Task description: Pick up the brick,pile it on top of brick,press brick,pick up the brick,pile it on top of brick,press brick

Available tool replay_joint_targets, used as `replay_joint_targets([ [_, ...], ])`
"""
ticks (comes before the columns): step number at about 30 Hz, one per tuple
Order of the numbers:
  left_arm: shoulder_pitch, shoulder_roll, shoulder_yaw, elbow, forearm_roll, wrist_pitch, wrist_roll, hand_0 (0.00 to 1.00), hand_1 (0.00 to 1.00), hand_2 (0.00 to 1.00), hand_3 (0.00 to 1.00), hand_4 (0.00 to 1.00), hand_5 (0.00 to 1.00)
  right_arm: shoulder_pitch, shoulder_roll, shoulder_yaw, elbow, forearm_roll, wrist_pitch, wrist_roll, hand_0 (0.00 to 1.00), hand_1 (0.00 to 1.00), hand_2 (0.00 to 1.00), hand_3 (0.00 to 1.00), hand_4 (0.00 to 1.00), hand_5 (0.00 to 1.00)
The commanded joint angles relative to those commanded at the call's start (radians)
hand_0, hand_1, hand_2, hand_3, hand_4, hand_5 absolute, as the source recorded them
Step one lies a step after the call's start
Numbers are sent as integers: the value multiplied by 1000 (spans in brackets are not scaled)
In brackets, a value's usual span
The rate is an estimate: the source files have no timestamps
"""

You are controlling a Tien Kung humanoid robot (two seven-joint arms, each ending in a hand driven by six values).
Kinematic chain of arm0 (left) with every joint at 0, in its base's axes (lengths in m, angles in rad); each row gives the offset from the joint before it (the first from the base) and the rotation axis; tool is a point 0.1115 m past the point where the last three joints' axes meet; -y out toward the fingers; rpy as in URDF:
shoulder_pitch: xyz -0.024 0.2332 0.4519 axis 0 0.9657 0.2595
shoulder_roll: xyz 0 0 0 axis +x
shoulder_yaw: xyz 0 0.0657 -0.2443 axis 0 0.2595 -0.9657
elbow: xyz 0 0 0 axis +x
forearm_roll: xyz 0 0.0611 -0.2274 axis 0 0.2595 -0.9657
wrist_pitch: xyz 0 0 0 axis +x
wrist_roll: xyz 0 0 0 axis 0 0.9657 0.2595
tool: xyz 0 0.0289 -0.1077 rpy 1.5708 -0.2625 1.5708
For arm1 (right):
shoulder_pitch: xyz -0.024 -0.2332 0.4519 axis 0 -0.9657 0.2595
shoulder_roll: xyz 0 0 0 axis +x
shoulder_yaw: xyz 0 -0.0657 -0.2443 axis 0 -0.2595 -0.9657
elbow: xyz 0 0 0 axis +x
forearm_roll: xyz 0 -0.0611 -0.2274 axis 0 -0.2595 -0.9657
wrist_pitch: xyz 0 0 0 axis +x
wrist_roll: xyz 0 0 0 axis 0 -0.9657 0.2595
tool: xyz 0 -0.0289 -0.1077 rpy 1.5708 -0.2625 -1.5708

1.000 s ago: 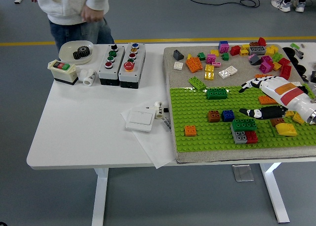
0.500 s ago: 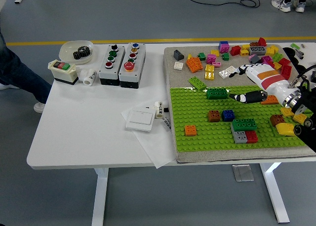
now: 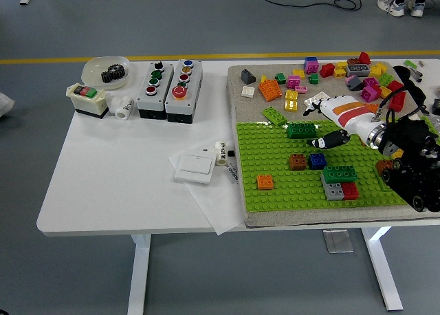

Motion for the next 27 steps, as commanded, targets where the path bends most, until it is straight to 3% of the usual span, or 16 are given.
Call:
replay_joint_targets([
  [8, -6, 4, 0, -1, 5, -2, 3, 763, 753, 763, 599, 666, 596, 29, 36, -35, -39, 29, 20, -21, 726, 681, 733, 749, 927, 359],
  [17, -24, 6, 8, -3, -4, 0, 4, 764, 754, 763, 598, 666, 596, 45, 70, -107, -121, 163, 61, -36, 725, 679, 730, 753, 925, 367],
  [27, -48, 7, 13, -7, -4, -3, 8, 766, 755, 765, 598, 668, 598, 43, 96, -138, -167, 244, 56, -25, 720, 670, 723, 717, 902, 400],
])
